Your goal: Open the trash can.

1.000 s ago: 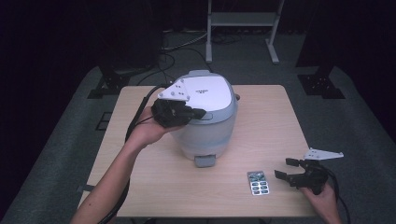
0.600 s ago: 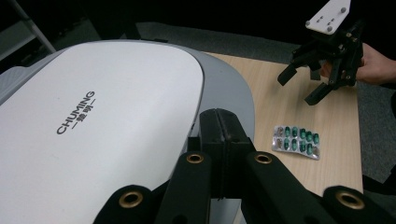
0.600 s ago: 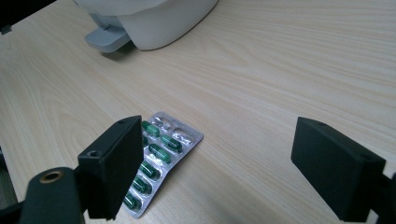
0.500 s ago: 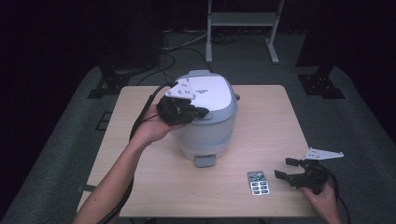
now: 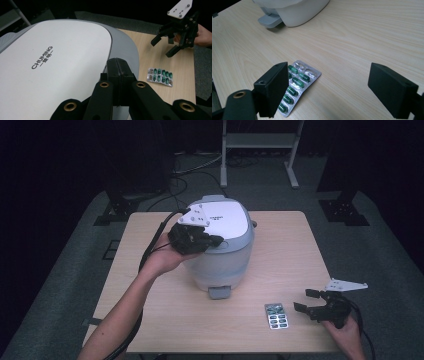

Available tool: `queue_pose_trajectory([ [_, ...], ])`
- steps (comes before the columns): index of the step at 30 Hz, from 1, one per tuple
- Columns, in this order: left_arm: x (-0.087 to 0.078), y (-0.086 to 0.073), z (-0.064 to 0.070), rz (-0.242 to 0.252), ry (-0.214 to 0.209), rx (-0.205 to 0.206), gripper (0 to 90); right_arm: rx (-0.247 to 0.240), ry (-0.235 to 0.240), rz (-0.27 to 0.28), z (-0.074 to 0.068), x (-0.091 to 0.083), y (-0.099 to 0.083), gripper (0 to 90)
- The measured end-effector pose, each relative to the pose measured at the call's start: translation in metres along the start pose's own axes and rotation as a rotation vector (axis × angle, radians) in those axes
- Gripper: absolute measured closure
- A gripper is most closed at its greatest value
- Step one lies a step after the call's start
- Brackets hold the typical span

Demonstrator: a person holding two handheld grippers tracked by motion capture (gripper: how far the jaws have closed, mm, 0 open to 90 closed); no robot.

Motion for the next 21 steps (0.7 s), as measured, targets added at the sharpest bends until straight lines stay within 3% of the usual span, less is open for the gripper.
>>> queue_pose_trajectory([
  [7, 0.0, -0.002, 0.001, -0.009, 0.01, 0.007, 90.0, -0.005, 0.001, 0.0, -0.001, -0.001, 0.0, 15.6],
  [10, -0.004, 0.0, -0.001, -0.036, 0.053, 0.035, 86.8, -0.005, 0.003, 0.004, -0.002, -0.001, 0.001, 15.6],
  [21, -0.035, -0.007, 0.001, 0.036, 0.031, -0.007, 70.7, 0.0, 0.002, 0.002, 0.0, -0.001, 0.0, 15.6],
])
Point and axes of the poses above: each handheld gripper's, and its own axes: x roughly forward along the jaws, y roughly out of its top, z roughly to its right, the point moved 8 cm from there along x, roughly forward along the jaws, and after that the axes turned 15 degrees about -z, right-handed, at the moved point
